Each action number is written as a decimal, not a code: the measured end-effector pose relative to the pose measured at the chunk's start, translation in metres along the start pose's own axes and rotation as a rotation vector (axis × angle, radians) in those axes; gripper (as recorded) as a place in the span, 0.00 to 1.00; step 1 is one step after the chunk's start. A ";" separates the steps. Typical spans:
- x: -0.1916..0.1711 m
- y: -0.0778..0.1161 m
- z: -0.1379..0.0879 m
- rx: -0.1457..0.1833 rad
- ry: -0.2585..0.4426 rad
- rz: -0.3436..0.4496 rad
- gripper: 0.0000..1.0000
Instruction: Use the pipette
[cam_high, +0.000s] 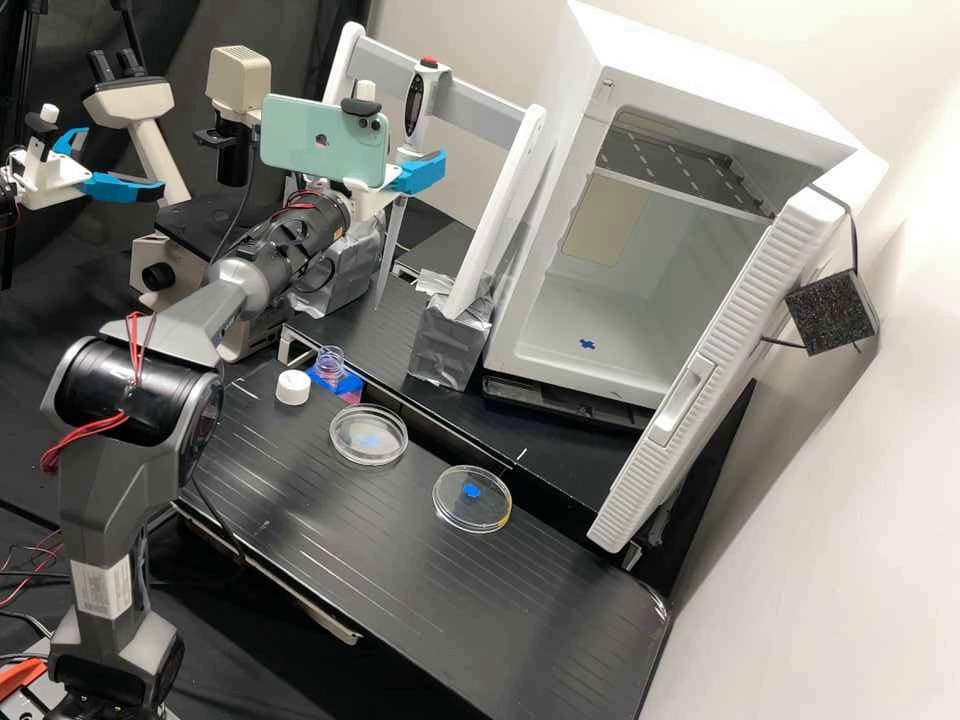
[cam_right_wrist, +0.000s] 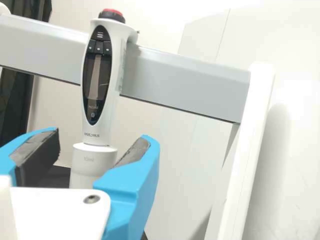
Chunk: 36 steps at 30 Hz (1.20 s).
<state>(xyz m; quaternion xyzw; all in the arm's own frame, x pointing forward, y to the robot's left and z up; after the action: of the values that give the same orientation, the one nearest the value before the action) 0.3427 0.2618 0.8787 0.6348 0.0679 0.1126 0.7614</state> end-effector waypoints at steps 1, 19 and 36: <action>0.000 0.000 0.000 0.000 -0.001 0.000 0.00; -0.001 -0.004 -0.006 0.010 0.010 -0.012 0.00; -0.001 -0.004 -0.005 0.008 0.006 -0.012 0.00</action>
<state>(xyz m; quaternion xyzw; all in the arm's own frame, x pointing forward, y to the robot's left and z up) 0.3404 0.2658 0.8739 0.6371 0.0744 0.1098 0.7593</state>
